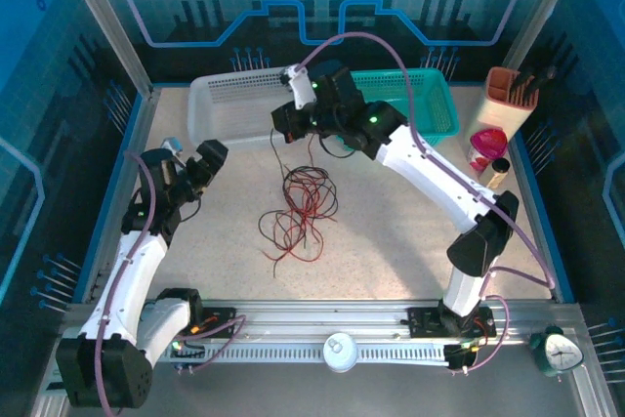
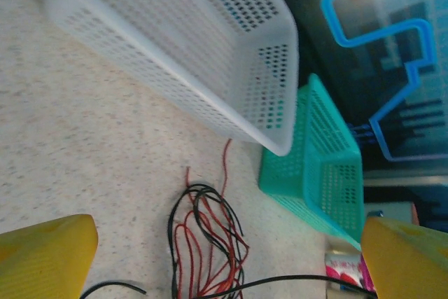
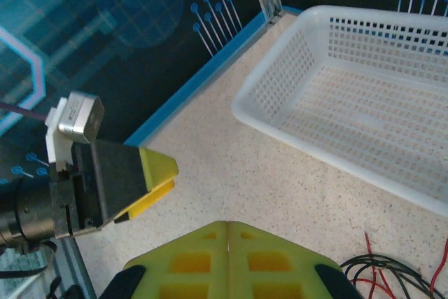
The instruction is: Untangle the cables
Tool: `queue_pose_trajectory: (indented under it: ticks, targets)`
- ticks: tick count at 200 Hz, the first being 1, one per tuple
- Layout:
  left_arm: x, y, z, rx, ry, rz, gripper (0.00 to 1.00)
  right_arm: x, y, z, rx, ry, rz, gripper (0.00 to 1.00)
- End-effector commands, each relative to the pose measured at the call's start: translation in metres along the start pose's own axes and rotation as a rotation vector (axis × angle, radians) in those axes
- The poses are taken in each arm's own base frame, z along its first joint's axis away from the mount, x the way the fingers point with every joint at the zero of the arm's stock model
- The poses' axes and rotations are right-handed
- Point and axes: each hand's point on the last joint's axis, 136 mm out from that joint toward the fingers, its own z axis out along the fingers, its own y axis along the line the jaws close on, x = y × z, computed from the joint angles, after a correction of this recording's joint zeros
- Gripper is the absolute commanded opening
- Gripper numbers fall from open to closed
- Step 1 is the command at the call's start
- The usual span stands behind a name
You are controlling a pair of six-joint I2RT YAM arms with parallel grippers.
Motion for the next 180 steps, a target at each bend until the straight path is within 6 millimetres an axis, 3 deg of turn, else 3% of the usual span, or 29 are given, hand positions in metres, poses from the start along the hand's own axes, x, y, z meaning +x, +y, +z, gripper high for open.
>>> queue_pose_trajectory:
  ticks: [1, 43, 107, 149, 180]
  targets:
    - [0.003, -0.053, -0.013, 0.194, 0.015, 0.158, 0.98, -0.049, 0.018, -0.050, -0.086, -0.146, 0.026, 0.00]
    - [0.027, -0.106, -0.023, 0.329, 0.045, 0.393, 0.97, -0.084, 0.022, -0.095, -0.141, -0.254, 0.043, 0.00]
    - [0.073, -0.172, -0.012, 0.459, 0.119, 0.666, 0.96, -0.109, 0.046, -0.134, -0.284, -0.327, 0.076, 0.00]
    - [0.081, -0.199, -0.001, 0.477, 0.113, 0.738, 0.93, -0.126, 0.056, -0.158, -0.290, -0.375, 0.047, 0.00]
    - [0.081, -0.203, 0.009, 0.462, 0.094, 0.750, 0.89, -0.135, 0.063, -0.169, -0.306, -0.387, 0.036, 0.00]
